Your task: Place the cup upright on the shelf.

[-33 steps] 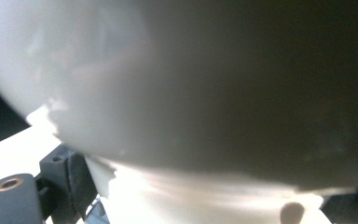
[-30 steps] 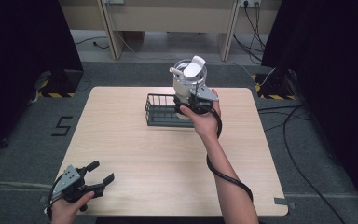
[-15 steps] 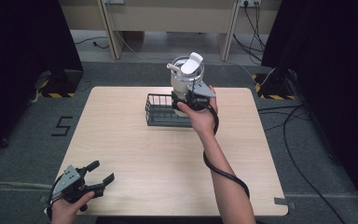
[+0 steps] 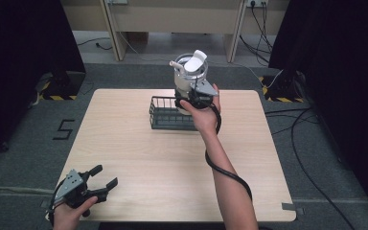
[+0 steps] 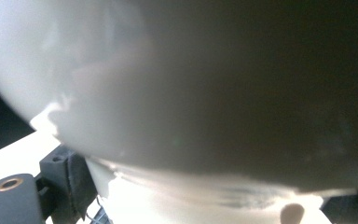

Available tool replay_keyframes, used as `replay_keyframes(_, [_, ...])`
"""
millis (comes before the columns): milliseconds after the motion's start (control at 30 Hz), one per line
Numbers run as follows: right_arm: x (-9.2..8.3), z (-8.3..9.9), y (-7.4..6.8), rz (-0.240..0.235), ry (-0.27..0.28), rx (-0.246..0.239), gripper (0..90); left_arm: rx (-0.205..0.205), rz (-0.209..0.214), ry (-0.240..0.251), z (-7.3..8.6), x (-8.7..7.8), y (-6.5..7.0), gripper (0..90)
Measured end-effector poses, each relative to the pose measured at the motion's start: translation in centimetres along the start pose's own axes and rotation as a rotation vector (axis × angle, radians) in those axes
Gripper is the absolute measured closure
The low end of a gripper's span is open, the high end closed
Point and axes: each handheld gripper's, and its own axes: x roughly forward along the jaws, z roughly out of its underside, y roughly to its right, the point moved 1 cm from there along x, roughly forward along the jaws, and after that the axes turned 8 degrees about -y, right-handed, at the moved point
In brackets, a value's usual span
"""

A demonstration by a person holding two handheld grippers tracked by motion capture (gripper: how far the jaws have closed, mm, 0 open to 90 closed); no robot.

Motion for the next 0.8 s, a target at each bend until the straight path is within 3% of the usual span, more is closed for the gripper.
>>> replay_keyframes(800, [3.0,0.3,0.0,0.009,-0.035,0.022,11.2,-0.002,-0.002,0.003,0.0,0.0,-0.1,14.5])
